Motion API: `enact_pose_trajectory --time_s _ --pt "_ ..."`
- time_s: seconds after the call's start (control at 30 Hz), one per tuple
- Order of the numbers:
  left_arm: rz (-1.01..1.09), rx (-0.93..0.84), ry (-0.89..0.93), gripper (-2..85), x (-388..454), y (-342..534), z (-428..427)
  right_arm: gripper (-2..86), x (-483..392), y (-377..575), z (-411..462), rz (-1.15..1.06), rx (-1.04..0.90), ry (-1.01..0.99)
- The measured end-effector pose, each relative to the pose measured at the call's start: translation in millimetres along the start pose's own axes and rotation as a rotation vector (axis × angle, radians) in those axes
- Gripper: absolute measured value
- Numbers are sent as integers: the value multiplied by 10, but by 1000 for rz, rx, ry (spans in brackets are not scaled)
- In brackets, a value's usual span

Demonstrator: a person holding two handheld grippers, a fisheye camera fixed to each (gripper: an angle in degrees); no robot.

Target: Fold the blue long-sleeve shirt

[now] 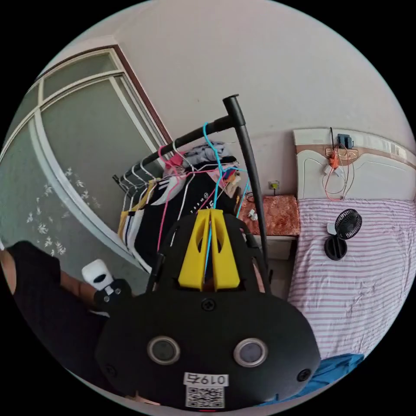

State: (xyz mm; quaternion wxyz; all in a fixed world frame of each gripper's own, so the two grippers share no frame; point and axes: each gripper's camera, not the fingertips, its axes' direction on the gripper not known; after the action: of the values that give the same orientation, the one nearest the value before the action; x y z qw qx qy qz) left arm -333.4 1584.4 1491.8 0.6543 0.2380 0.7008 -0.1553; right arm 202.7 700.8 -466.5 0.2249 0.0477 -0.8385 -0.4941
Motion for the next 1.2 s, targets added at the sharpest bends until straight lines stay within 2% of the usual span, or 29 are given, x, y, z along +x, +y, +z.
enact_pose_trajectory --time_s 0.1,0.17,0.23,0.4,0.53,0.6,0.7,0.77,0.83,0.93,1.07,1.2 --pt "70 -77 112 6 45 -258 420 -9 179 959 -653 56 177 -147" --pt "122 -136 150 6 108 -417 710 -9 222 1618 -1092 101 311 -167" --pt "190 -226 215 6 188 -622 1132 -9 140 2254 -1501 176 391 -37" --pt "327 -425 338 7 434 -1051 2065 -10 -527 3618 -2361 378 475 527" --pt "511 -559 401 6 994 -1431 2938 -9 -710 4193 -2653 526 568 657" --pt "559 -585 418 6 1295 -1583 3331 -9 -693 4464 -2750 570 557 735" --pt "558 -510 606 6 1787 -1853 3878 -8 -571 4743 -3000 541 547 784" --pt "483 -426 547 6 2017 -2068 4202 -7 -518 4876 -3252 511 549 838" --pt "278 -270 334 6 2171 -2401 4557 -7 -498 4954 -3486 456 501 904" --pt "198 -140 214 6 2482 -2714 5046 -7 -462 5057 -3634 324 352 1017" --pt "95 -241 269 6 2851 -2947 5841 -7 -243 5240 -3654 258 147 1123" --pt "80 -304 208 6 3172 -3013 6471 -5 94 5453 -3810 305 107 1030"
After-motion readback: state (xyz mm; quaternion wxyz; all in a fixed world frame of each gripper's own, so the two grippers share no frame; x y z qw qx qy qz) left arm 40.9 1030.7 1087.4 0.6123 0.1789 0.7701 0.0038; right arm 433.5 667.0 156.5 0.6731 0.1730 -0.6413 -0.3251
